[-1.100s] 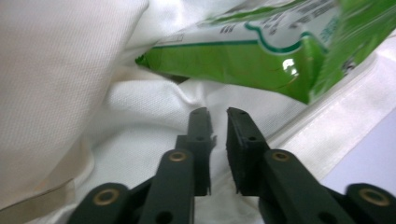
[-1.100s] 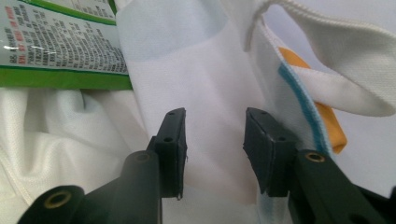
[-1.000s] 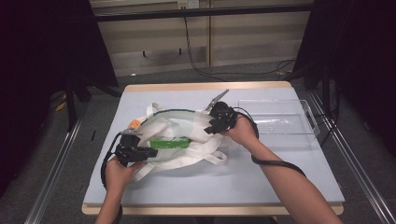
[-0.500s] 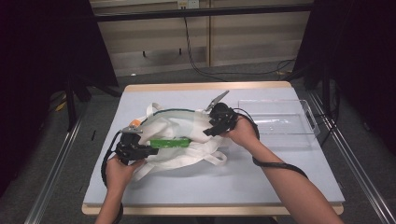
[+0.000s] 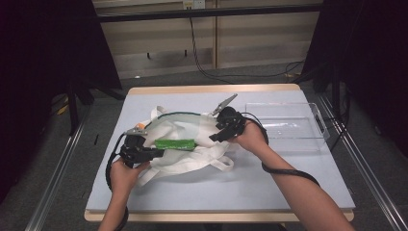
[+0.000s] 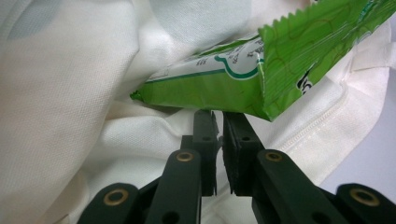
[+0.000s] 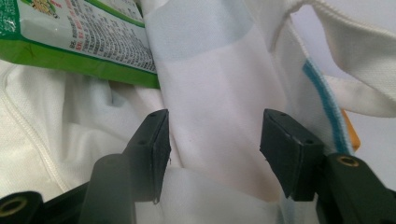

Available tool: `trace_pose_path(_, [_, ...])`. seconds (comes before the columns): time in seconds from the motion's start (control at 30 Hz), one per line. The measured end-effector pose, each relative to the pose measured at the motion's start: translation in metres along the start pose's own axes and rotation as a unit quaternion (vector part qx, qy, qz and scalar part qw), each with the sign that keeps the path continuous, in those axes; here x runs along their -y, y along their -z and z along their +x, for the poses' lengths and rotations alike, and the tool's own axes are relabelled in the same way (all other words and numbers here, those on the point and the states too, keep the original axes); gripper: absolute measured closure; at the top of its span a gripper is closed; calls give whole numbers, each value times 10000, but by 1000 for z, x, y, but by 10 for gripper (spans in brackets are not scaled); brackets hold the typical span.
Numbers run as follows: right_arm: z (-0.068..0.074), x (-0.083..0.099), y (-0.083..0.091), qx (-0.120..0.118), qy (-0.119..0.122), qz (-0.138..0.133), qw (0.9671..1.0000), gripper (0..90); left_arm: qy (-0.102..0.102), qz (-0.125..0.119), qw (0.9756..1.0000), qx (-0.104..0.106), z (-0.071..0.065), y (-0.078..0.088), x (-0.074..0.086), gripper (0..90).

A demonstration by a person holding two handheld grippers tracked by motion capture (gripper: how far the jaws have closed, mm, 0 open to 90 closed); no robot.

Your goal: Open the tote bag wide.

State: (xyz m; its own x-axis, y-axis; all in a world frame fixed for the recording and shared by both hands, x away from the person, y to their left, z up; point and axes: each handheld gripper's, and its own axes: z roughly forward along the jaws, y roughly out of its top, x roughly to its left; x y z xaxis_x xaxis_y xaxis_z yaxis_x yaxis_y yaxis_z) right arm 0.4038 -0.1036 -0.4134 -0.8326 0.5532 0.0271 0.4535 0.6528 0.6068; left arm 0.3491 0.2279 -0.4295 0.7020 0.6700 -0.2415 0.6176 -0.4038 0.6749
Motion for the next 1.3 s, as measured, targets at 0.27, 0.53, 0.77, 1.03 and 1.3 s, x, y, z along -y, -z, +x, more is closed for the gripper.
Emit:
trace_pose_path(0.27, [1,1,1,-28,59,-13,10000,407,-14,-43,10000,-30,1,-1,-2,855])
trace_pose_path(0.53, [2,1,0,-25,52,-9,10000,397,-60,-63,9999,-57,0,-5,-6,864])
trace_pose_path(0.77, [4,2,2,-53,107,-61,9999,396,-63,-147,9998,-92,-1,-5,-10,877])
trace_pose_path(1.03, [5,3,4,-74,137,-84,9998,392,-78,-220,9995,-195,0,-5,-15,883])
trace_pose_path(1.3, [4,1,4,-91,146,-81,9998,399,-84,-262,9995,-180,0,-8,-17,891])
